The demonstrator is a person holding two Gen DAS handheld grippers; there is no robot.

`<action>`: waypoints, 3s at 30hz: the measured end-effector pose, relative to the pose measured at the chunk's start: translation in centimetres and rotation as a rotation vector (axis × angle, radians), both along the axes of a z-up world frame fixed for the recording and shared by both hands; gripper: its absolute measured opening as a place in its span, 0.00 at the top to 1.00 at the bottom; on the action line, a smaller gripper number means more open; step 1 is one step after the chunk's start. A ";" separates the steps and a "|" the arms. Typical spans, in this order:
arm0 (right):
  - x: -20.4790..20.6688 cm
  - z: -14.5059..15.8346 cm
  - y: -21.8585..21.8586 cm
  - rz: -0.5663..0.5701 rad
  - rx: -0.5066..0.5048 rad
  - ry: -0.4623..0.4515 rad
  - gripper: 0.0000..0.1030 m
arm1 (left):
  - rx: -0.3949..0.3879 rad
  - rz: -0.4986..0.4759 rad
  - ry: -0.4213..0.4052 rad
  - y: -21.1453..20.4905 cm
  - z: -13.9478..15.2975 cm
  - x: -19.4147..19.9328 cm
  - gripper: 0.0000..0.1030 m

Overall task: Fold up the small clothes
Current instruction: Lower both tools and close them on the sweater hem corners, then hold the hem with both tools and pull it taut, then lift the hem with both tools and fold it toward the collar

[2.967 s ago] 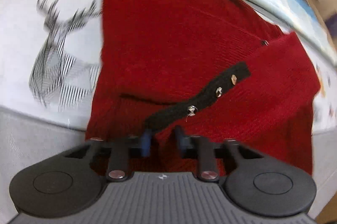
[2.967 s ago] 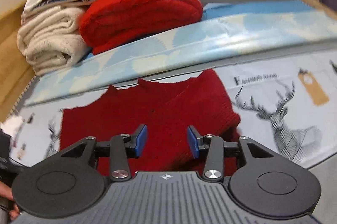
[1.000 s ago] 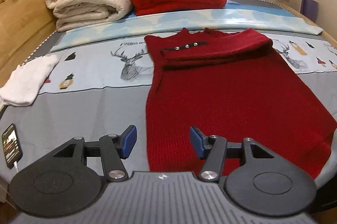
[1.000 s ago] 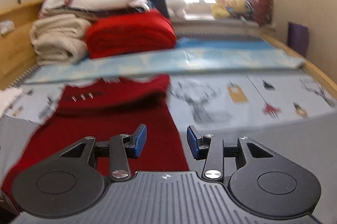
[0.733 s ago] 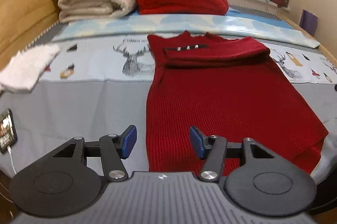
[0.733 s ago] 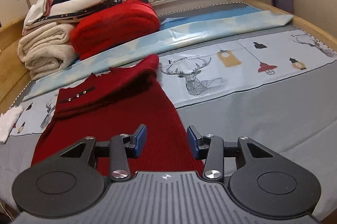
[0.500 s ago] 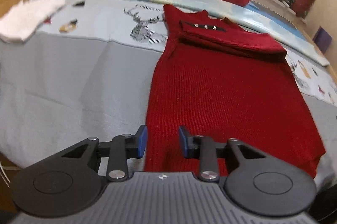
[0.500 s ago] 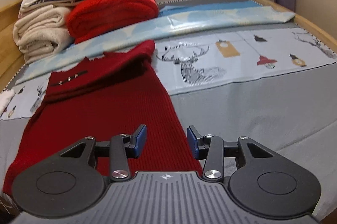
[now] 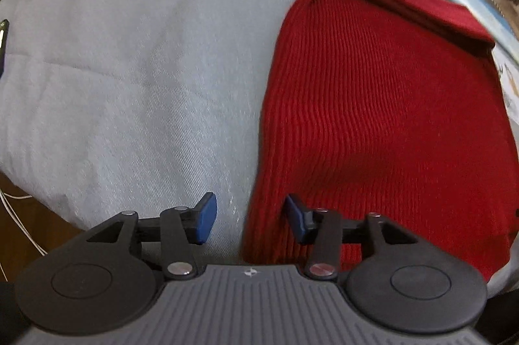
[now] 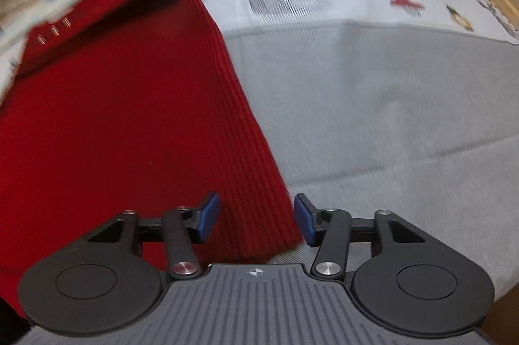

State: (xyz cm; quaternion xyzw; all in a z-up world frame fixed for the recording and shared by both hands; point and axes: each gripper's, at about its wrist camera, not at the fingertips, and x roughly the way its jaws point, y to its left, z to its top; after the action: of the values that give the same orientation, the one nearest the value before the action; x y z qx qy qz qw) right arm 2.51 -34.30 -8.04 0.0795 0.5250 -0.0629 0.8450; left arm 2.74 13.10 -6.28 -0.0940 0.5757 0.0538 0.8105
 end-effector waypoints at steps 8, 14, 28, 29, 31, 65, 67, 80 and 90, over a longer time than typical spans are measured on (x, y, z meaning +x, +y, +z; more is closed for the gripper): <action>-0.7 -0.6 0.0 0.010 0.007 -0.002 0.39 | -0.006 -0.028 0.012 -0.6 -0.8 0.7 0.50; -1.1 -0.1 0.9 0.083 0.099 -0.023 0.77 | -0.032 -0.097 -0.031 -1.2 0.1 -0.1 0.87; -2.1 0.8 0.0 0.024 0.156 -0.026 0.79 | -0.079 -0.054 -0.027 0.1 0.5 -0.6 0.82; -2.1 0.7 0.3 0.028 0.144 -0.015 0.78 | -0.072 -0.060 -0.020 0.0 0.4 -0.6 0.81; -2.0 0.7 0.5 0.026 0.137 -0.007 0.74 | -0.058 -0.072 -0.010 -0.4 0.2 -0.4 0.79; -1.3 0.4 0.4 0.040 0.127 -0.014 0.73 | -0.007 -0.125 -0.001 -1.8 -0.8 1.3 0.80; -1.4 0.5 0.4 0.047 0.130 -0.022 0.79 | -0.004 -0.128 -0.003 -1.8 -0.9 1.3 0.81; -1.5 0.7 0.7 0.062 0.119 -0.033 0.80 | 0.007 -0.141 -0.007 -2.2 -0.8 1.1 0.82; -3.0 5.0 -1.1 0.007 0.290 -0.214 0.84 | -0.038 -0.179 -0.112 -2.6 2.1 -0.3 0.89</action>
State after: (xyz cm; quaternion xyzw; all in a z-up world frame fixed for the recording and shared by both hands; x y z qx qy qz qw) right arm -0.45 -35.44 -3.03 0.2052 0.4358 0.0251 0.8760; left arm 2.47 10.50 -4.14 -0.0601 0.5363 -0.0351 0.8412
